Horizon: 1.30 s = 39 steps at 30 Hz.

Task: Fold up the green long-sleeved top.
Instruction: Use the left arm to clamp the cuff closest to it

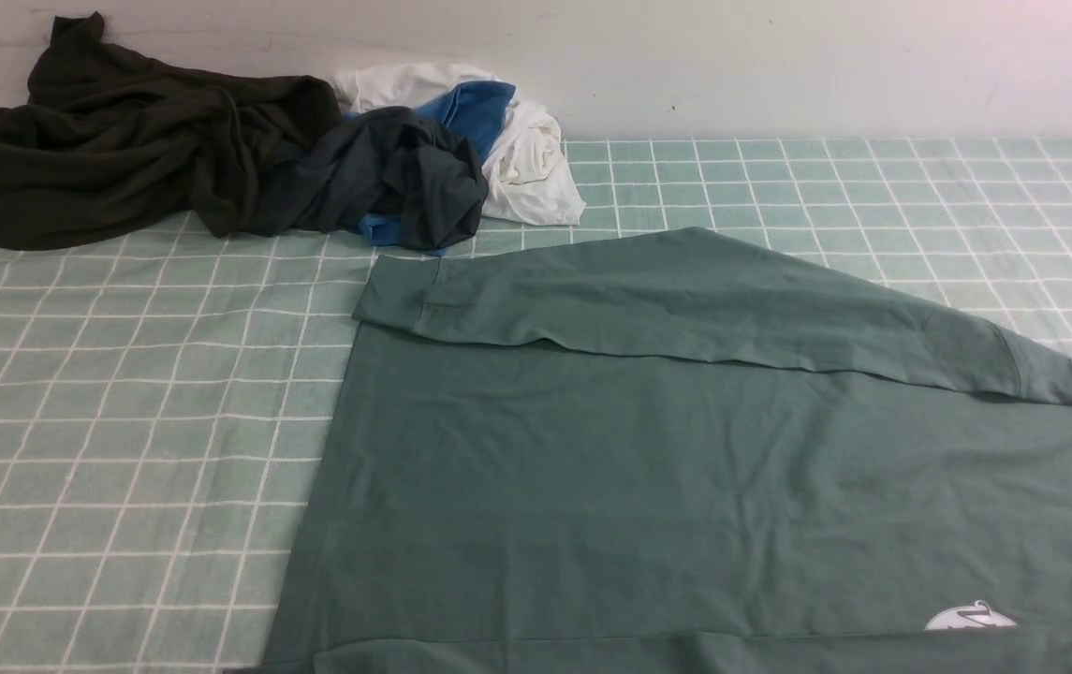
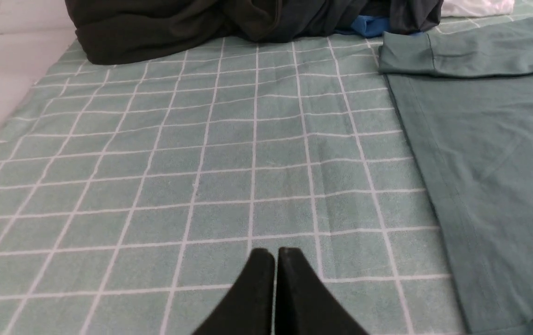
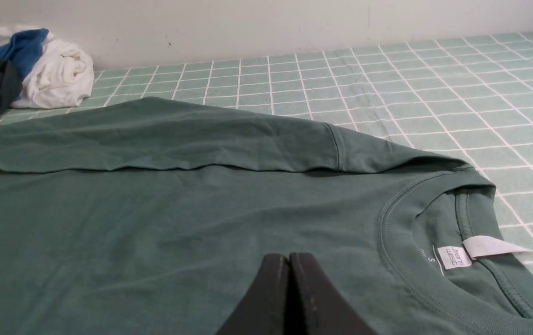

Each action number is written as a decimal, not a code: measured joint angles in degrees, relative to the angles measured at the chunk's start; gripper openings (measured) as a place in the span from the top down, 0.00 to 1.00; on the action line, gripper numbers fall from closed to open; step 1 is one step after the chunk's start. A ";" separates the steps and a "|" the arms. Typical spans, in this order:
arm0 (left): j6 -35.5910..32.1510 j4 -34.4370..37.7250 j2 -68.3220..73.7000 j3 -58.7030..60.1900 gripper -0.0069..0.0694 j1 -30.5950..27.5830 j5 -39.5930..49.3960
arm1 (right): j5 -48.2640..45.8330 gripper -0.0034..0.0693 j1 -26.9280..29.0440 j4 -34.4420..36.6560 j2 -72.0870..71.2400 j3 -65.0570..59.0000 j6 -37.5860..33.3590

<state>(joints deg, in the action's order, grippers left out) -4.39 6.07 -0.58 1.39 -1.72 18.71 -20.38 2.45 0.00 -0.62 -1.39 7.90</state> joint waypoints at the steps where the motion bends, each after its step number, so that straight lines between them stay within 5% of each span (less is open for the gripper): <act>1: 0.30 0.49 0.00 0.08 0.91 0.00 -0.10 | 0.00 0.97 0.00 0.00 0.00 0.00 0.00; 8: 16.58 28.00 0.00 0.32 0.91 0.00 -3.12 | -0.02 0.97 0.00 6.93 0.00 0.00 0.34; 18: 16.50 39.72 0.00 0.32 0.91 0.00 -3.90 | -0.77 0.97 0.00 47.53 0.00 0.11 7.72; 24: 13.33 47.86 0.00 -1.07 0.91 0.00 -3.02 | 1.83 0.97 0.00 53.01 0.00 0.06 6.04; 32: -10.35 45.90 1.64 -14.81 0.91 0.00 2.46 | 2.10 0.97 0.00 53.56 0.00 0.05 -5.56; 39: -19.05 25.00 27.04 -36.14 0.91 0.00 23.80 | -0.78 0.97 0.00 50.58 10.66 12.43 -26.81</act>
<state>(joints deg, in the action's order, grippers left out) -23.44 31.07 26.46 -34.75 -1.72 42.51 -21.15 2.45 50.58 10.04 11.05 -18.91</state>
